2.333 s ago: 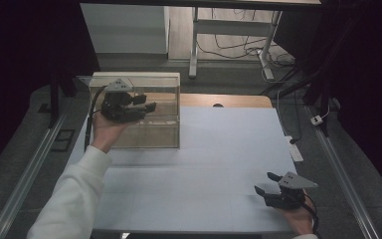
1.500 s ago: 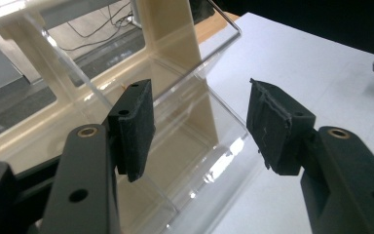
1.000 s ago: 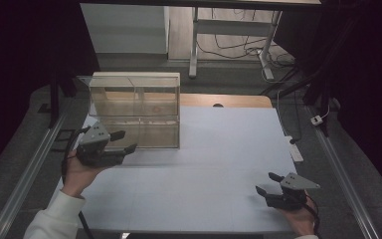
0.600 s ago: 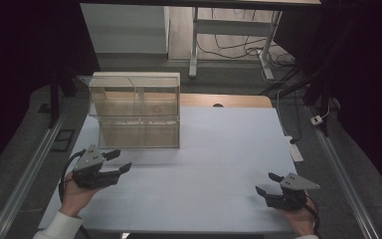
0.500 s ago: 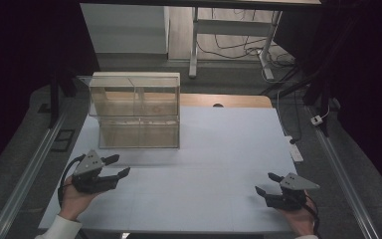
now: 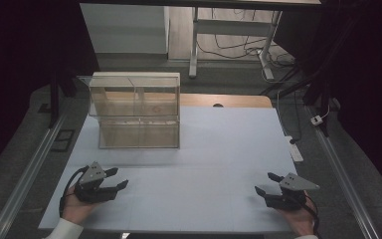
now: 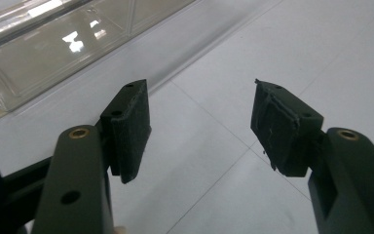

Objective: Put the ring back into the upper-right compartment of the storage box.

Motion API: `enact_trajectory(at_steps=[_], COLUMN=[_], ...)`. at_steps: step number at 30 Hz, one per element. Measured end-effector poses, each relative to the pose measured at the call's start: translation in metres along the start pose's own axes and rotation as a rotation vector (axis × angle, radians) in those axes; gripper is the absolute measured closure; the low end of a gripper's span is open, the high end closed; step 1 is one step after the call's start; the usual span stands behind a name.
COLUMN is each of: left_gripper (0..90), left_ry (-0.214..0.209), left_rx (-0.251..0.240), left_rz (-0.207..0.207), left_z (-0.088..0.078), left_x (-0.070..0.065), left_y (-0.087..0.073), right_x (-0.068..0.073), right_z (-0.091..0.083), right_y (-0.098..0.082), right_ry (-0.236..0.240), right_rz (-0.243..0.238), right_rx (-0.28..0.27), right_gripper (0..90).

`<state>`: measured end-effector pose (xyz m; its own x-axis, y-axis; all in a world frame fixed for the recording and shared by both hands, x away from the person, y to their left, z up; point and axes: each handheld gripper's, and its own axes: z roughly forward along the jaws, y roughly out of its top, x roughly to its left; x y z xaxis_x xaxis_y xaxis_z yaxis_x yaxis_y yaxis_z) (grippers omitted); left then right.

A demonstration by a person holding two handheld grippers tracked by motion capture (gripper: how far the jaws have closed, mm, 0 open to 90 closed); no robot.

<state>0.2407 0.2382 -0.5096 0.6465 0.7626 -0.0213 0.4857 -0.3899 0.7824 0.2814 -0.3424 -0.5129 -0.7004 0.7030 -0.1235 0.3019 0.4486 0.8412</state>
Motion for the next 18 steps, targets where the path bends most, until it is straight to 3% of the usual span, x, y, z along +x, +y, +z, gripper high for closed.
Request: enact_trajectory(at_steps=[18], left_gripper=[37.2], left_ry=[-0.001], left_rx=[0.000], left_rz=[-0.017], left_z=[-0.0009], left_x=[0.0021], left_y=[-0.0026], right_x=[0.0008], right_z=[-0.0006], right_y=[0.0004], right_ry=[-0.002], right_rz=[-0.015], right_rx=[0.002], right_gripper=[28.0])
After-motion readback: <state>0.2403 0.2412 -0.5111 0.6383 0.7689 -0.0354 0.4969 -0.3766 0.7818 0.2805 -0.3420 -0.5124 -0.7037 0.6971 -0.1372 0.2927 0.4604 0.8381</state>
